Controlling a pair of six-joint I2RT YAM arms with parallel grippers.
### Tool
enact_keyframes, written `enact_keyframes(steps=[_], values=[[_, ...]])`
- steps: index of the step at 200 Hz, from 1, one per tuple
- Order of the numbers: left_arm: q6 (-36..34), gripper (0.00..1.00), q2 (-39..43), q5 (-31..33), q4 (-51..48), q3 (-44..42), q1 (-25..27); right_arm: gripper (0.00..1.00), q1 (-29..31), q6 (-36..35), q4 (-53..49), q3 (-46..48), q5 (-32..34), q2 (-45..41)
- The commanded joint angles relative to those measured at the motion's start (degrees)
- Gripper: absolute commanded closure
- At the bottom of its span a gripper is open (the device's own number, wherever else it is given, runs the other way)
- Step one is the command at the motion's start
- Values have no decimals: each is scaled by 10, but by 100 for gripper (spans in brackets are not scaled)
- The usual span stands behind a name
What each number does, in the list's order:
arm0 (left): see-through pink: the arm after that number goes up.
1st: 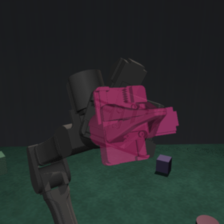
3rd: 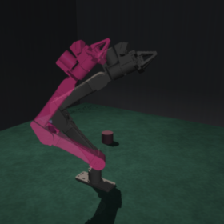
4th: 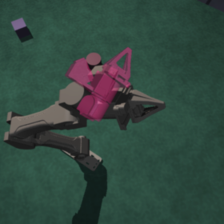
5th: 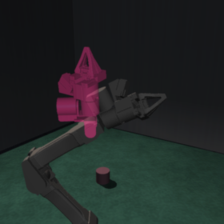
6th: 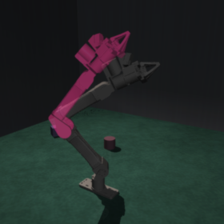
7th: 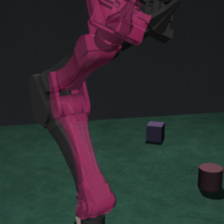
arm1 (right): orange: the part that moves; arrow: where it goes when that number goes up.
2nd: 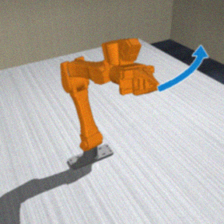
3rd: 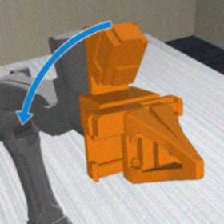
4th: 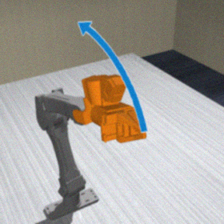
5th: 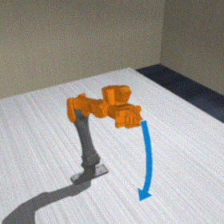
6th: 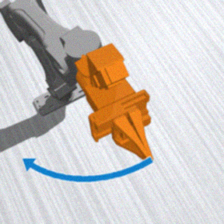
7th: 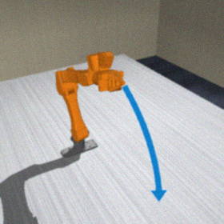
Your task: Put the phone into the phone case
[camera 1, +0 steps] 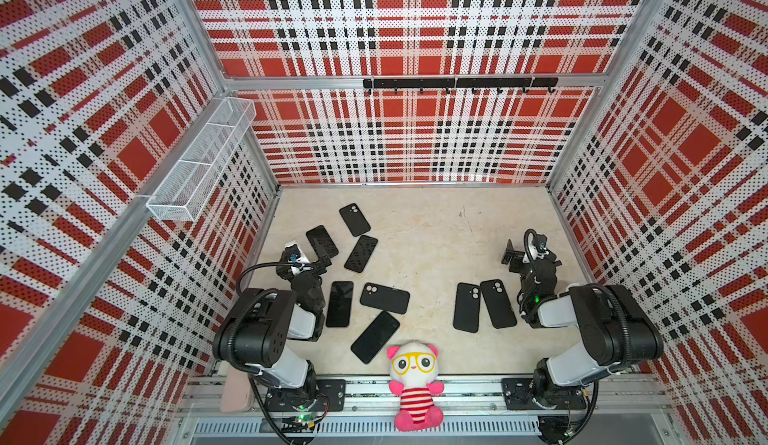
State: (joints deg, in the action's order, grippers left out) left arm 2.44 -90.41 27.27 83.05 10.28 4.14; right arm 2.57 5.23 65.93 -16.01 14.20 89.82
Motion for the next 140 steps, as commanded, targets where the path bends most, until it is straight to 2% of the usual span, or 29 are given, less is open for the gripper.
enact_keyframes(steps=[1, 46, 68, 85, 100, 108, 120, 130, 140], values=[[-3, 2, -3, -2, 9, 4, -4, 0, 3, -1, 13, -2, 4, 2], [-3, 2, -3, -3, 6, 6, -3, 0, 2, 0, 11, -3, 2, 3], [8, 2, -1, -37, -12, 11, -21, 0, 2, 1, 2, -6, 2, 3], [9, 2, 1, -40, -11, 9, -22, 0, 1, 0, 3, -5, -5, -3], [6, 0, 19, -39, -9, 5, -21, 0, -7, 6, -180, -72, -19, -59], [4, 0, 56, -29, -58, 13, -17, 0, -9, 7, -262, -119, -19, -76], [9, 1, 113, 0, -134, 30, -12, 0, -9, 8, -319, -159, -20, -86], [15, 1, 155, 39, -180, 44, -5, 0, -6, 18, -429, -207, -20, -98], [42, 1, 201, 60, -286, 80, 0, 0, 1, 41, -535, -246, -20, -120]])
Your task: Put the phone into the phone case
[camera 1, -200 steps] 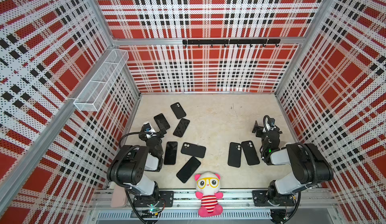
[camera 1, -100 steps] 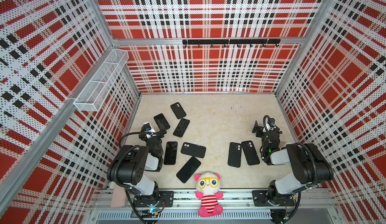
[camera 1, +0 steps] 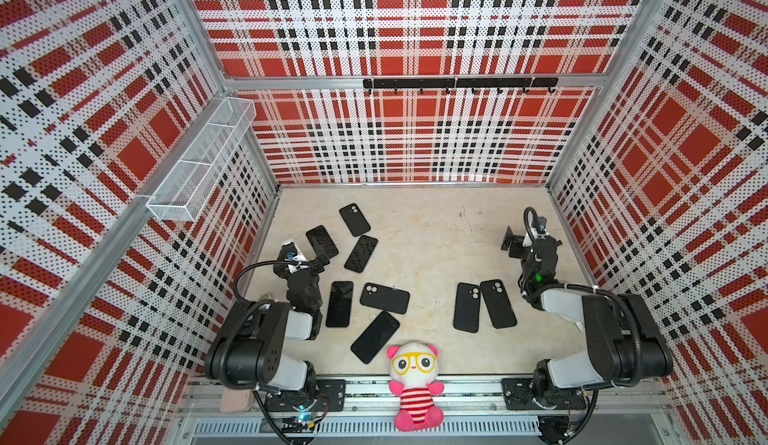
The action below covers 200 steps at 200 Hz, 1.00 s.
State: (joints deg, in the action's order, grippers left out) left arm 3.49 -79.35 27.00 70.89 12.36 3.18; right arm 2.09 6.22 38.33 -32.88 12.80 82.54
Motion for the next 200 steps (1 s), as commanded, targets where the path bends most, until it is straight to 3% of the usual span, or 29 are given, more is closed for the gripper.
enact_keyframes(steps=[1, 23, 40, 58, 84, 103, 153, 200], values=[[35, 1, 93, 64, -175, 63, 10, 0, 7, 33, -268, -82, -6, -49], [102, 0, 142, 73, -433, 181, 26, 2, 35, 71, -479, -156, 8, -89], [121, 1, 143, 35, -590, 267, 42, 6, 74, 88, -612, -196, 19, -110], [115, 2, 133, -13, -686, 334, 63, 12, 124, 114, -744, -228, 26, -117], [87, 2, 107, -74, -779, 413, 79, 22, 171, 145, -869, -239, -34, -112], [56, 2, 82, -98, -816, 452, 78, 32, 181, 160, -918, -236, -97, -106], [40, 2, 53, -151, -796, 442, 75, 55, 184, 163, -919, -187, -153, -58], [43, 2, 69, -166, -770, 405, 53, 69, 185, 158, -878, -161, -152, -6]])
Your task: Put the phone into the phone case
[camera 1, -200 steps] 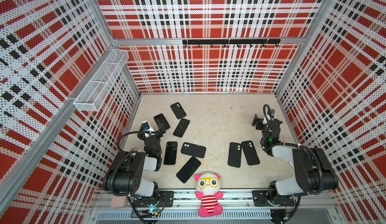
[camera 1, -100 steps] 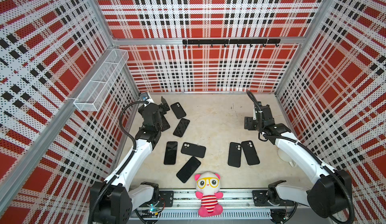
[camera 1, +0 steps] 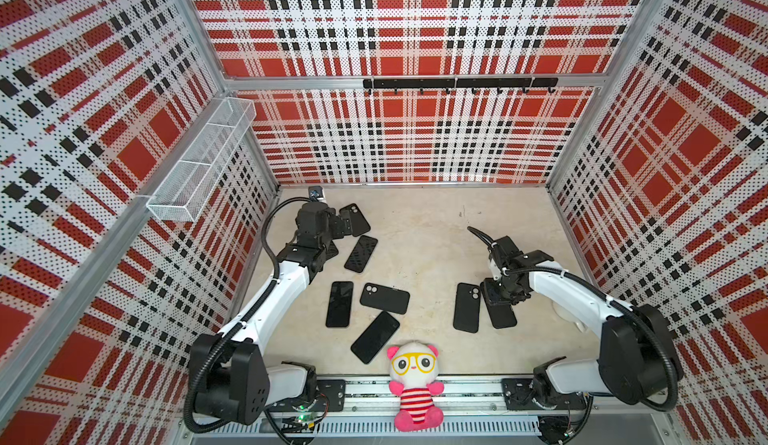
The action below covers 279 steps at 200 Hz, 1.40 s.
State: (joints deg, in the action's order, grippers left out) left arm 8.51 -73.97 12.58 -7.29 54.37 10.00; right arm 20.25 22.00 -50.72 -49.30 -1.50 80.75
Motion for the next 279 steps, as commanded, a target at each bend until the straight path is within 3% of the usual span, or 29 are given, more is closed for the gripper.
enact_keyframes(steps=[1, 51, 89, 127, 179, 227, 279], values=[[-8, 2, 15, -22, 12, -15, -16, 69, 4, 1, 13, 4, -10, 13], [0, 2, 19, -46, 17, -20, -34, 79, 10, 6, 50, 17, -6, 53], [4, 2, 20, -53, 19, -23, -39, 80, 17, 8, 71, 19, -6, 81], [4, 2, 24, -52, 19, -23, -41, 100, 18, 5, 67, 15, 22, 87], [7, 2, 29, -59, 23, -25, -45, 100, 17, -15, -3, -82, 31, 20], [35, 2, 13, -72, 20, -26, -68, 100, 18, -178, 43, -181, -35, 61], [50, 2, -32, -115, -3, -8, -109, 100, 76, -503, 29, -298, -126, 188]])
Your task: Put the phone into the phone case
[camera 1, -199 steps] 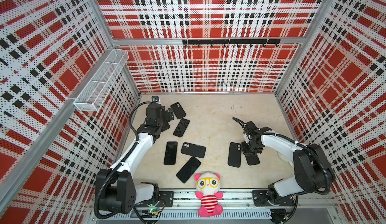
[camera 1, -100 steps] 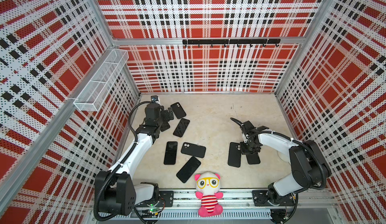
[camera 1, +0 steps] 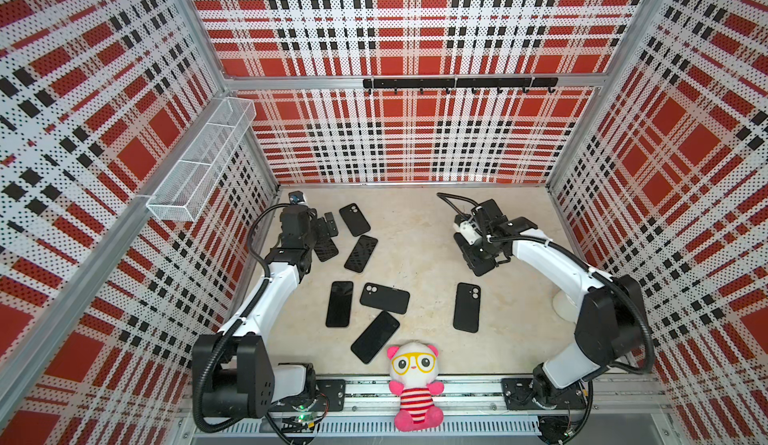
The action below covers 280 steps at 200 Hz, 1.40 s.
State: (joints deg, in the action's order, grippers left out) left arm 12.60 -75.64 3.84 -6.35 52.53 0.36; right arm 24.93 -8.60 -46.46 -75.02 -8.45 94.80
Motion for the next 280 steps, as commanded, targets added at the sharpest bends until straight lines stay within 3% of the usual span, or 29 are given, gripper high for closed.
enact_keyframes(steps=[1, 29, 55, 138, 154, 174, 184, 211, 243, 261, 280], values=[[9, 2, -16, -27, -13, 10, -13, 100, 30, -202, -16, -45, -56, 49], [-2, 2, -31, -17, -30, 18, -15, 100, 67, -317, -80, -142, -27, 143], [-11, 1, -46, -11, -43, 24, -16, 100, 101, -372, -148, -237, 10, 238], [-34, 0, -89, -10, -70, 38, -15, 100, 131, -399, -182, -350, 44, 361], [-36, 1, -93, -10, -71, 39, -14, 87, 132, -392, -178, -348, 47, 357], [-41, 1, -96, -9, -72, 38, -7, 51, 131, -386, -168, -343, 49, 341], [-45, 2, -98, -5, -73, 39, -2, 48, 131, -379, -163, -343, 49, 329], [-76, 2, -98, 16, -78, 38, 38, 34, 114, -302, -99, -301, 48, 250], [-137, 2, -132, 17, -118, 59, 101, 9, 58, -64, 24, -173, 22, 100], [-157, 2, -172, 0, -167, 97, 114, 5, 21, 47, 79, -86, -10, 24], [-180, 2, -213, -8, -215, 135, 128, 3, 13, 98, 121, 7, 5, -51]])
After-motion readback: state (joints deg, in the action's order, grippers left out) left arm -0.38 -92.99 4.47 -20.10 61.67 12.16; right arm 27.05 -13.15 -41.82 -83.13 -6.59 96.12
